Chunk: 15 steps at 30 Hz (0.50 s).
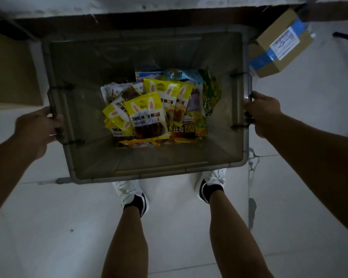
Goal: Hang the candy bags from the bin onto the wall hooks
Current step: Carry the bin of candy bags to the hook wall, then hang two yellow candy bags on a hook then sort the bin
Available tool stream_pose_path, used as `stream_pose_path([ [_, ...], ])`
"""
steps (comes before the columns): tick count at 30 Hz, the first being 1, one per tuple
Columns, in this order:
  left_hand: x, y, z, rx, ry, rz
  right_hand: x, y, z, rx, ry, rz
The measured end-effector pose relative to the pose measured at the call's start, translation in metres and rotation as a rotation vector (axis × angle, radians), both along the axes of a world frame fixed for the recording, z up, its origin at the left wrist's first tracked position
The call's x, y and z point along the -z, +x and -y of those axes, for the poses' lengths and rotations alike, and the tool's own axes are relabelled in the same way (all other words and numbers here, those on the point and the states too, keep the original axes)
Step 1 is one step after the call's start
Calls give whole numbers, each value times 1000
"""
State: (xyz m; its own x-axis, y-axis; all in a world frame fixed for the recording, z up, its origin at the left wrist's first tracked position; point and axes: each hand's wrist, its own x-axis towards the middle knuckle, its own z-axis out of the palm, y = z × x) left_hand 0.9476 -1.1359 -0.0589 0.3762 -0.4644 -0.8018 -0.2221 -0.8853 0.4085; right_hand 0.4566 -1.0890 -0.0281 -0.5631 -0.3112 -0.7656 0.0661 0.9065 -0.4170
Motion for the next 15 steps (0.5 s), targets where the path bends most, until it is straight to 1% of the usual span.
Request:
stream_pose_path([
  [2, 7, 8, -3, 30, 11, -7, 8, 3, -5, -14, -13, -27],
  [5, 8, 13, -5, 21, -19, -28, 11, 5, -9, -32, -43, -69],
  [7, 3, 8, -1, 24, -13, -20, 11, 8, -8, -113, -30, -129],
  [8, -1, 3, -1, 19, -11, -6, 9, 10, -7, -209, -20, -190],
  [10, -11, -10, -4, 24, -21, 45, 3, 19, -5, -482, -41, -386],
  [12, -20, -25, -14, 119, -64, 140, -5, 32, -4, -802, -137, -581],
  [13, -25, -33, -20, 202, -95, 213, -9, 39, -4, -947, -176, -619],
  [15, -37, -51, -35, 423, -126, 398, -16, 53, -3, -1135, -169, -561],
])
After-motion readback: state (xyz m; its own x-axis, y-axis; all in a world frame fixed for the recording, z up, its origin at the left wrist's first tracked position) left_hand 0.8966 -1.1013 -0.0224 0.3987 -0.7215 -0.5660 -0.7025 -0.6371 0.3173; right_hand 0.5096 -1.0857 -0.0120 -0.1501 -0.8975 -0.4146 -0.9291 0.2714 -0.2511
